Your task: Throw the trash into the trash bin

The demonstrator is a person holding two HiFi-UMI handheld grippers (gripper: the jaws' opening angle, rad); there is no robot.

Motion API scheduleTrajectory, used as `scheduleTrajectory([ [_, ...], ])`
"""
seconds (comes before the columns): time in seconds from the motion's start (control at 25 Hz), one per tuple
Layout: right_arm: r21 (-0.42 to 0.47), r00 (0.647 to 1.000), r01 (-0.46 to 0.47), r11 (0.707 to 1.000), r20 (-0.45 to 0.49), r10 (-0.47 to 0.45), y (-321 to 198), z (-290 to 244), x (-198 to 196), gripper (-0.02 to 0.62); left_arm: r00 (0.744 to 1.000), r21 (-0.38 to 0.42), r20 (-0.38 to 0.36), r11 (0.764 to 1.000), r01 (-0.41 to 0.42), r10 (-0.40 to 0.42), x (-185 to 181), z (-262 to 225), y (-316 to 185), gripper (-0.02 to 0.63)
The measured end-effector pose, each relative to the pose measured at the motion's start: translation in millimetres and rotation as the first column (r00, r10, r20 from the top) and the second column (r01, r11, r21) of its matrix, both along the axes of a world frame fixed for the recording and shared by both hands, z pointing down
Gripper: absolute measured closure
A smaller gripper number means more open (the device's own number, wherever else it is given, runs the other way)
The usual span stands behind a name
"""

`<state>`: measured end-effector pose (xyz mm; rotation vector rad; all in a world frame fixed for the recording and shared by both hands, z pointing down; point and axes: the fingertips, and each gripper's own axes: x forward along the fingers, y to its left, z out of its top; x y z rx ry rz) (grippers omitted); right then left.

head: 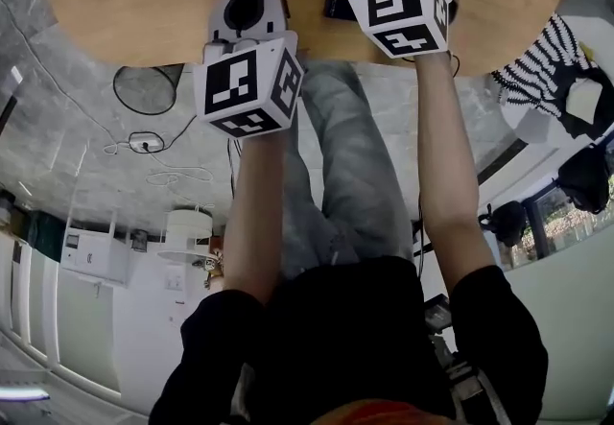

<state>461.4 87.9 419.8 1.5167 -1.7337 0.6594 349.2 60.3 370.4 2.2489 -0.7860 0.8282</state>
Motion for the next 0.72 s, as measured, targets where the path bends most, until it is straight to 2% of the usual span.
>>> scheduleTrajectory([
  [0.2, -0.057, 0.997, 0.026, 0.998, -0.073, -0.031, -1, 10, 0, 0.575, 1.000, -0.004, 0.010, 1.000, 0.019, -0.019, -11, 1, -2, 0.597],
  [0.4, -0.127, 0.986, 0.100, 0.987, -0.119, -0.115, 1, 21, -4, 0.575, 0.999, -0.002, 0.016, 1.000, 0.030, -0.030, -20, -2, -1, 0.597],
  [0.48, -0.141, 0.984, 0.102, 0.985, -0.128, -0.120, -2, 21, -4, 0.577, 0.999, 0.001, 0.017, 0.999, 0.032, -0.032, -23, -3, -4, 0.597],
  [0.6, -0.142, 0.992, 0.068, 0.988, -0.098, -0.082, -2, 19, -8, 0.578, 0.999, -0.001, 0.021, 1.000, 0.031, -0.031, -29, -5, -6, 0.597],
  [0.72, -0.107, 0.999, 0.029, 0.994, -0.019, -0.031, 1, 12, -16, 0.581, 0.999, -0.003, 0.024, 0.999, 0.032, -0.032, -33, -3, -6, 0.597],
])
